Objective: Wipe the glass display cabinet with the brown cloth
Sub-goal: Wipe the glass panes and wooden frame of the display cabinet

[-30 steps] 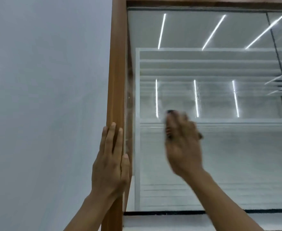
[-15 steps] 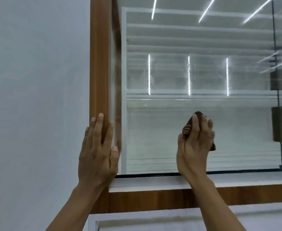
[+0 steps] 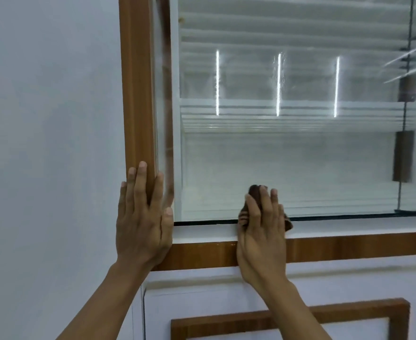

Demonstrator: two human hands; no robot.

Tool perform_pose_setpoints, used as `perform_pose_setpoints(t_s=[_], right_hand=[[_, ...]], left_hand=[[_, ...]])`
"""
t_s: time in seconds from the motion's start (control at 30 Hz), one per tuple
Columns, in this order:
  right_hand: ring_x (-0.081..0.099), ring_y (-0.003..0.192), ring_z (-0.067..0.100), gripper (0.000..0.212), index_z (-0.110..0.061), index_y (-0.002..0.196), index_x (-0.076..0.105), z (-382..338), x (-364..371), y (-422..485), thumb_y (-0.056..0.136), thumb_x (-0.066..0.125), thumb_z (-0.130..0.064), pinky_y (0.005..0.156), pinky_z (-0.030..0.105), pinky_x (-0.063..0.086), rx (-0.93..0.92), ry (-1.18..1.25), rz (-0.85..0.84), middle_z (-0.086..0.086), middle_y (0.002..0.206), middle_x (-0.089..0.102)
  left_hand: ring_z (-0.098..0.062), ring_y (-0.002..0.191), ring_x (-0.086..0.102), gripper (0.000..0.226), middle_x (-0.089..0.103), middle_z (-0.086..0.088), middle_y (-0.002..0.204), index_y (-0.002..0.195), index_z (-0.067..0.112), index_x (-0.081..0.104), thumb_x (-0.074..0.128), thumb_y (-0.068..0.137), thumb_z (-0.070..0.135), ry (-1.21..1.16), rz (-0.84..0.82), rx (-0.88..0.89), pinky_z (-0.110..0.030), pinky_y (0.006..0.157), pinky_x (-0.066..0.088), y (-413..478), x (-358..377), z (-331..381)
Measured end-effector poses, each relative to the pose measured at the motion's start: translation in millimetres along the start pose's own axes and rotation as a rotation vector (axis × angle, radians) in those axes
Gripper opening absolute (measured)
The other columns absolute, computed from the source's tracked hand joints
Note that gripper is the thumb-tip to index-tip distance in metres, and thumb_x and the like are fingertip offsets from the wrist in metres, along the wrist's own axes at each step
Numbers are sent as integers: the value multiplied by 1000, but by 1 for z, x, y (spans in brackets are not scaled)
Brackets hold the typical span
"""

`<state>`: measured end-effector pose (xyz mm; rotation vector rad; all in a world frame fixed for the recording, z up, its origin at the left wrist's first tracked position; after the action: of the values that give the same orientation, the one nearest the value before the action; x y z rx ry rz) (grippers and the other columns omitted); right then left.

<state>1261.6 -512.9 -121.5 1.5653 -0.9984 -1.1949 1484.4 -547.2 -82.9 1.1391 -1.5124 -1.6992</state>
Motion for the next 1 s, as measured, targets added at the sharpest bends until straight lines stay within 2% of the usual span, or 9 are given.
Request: perform_pose_setpoints(t_s=[0.1, 0.23, 0.3, 0.47, 0.67, 0.8, 0.83, 0.93, 1.0], right_hand=[[11, 156, 27, 60, -27, 155, 25, -31, 12, -13, 98, 42, -22, 123, 52, 18, -251, 7, -122, 5, 168, 17], [16, 154, 32, 52, -21, 147, 34, 35, -12, -16, 95, 36, -21, 114, 61, 36, 106, 5, -16, 7, 164, 22], [11, 154, 33, 50, -16, 147, 34, 31, -13, -12, 97, 33, -21, 114, 63, 34, 185, 35, -15, 11, 163, 19], [6, 156, 28, 61, -27, 155, 26, -58, 17, -5, 95, 42, -26, 123, 52, 11, -322, -28, -155, 4, 169, 10], [-1, 156, 31, 70, -24, 159, 10, 11, -2, 19, 96, 39, -27, 123, 61, 10, 41, 10, -23, 7, 169, 6], [4, 157, 28, 72, -24, 161, 6, -23, 9, 9, 99, 43, -30, 123, 58, 13, -360, -74, -121, 3, 170, 6], [6, 157, 28, 71, -24, 161, 8, -14, 7, 7, 99, 43, -30, 123, 57, 13, -326, -72, -97, 3, 169, 8], [5, 156, 29, 70, -21, 159, 11, 28, -5, 7, 96, 41, -28, 123, 61, 14, 124, -21, 39, 4, 168, 11], [2, 156, 31, 68, -17, 159, 10, 17, -4, 15, 99, 38, -30, 123, 61, 14, 153, -26, 39, 9, 169, 8]], left_hand=[[-32, 156, 8, 65, 12, -16, 167, 158, 13, 22, 31, 96, 32, 64, -20, 36, -52, 126, 12, -7, 2, 2], [-33, 155, 13, 62, 18, -16, 166, 156, 13, 29, 27, 99, 37, 124, -25, 101, -53, 126, 10, -11, 3, 6], [-34, 155, 15, 62, 19, -16, 166, 156, 13, 30, 19, 101, 41, 132, -39, 117, -54, 126, 12, -9, 4, 8], [-34, 155, 14, 62, 19, -13, 167, 155, 11, 31, 22, 101, 40, 166, -68, 164, -55, 125, 14, -12, 5, 7], [-33, 156, 11, 65, 20, -11, 167, 155, 15, 34, 35, 95, 41, 201, -70, 167, -55, 125, 11, -8, 7, 9], [-32, 156, 9, 65, 20, -11, 167, 155, 17, 34, 38, 95, 41, 228, -69, 139, -54, 126, 9, -9, 10, 9], [-32, 156, 9, 66, 21, -11, 167, 155, 17, 34, 39, 94, 41, 230, -73, 140, -53, 126, 8, -9, 10, 9], [-33, 156, 10, 66, 23, -10, 166, 155, 17, 35, 37, 94, 43, 233, -84, 138, -55, 126, 9, -10, 11, 8], [-33, 156, 10, 66, 25, -10, 165, 155, 17, 35, 36, 94, 44, 233, -93, 141, -56, 125, 10, -9, 11, 10]])
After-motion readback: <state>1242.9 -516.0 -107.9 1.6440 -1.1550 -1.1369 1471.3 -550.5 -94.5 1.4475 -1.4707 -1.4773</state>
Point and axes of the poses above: each hand's wrist, its own y-axis towards the middle knuckle, its own x-axis out of the palm, z = x × y, the point moved 6 cm from there along y, towards the middle knuckle
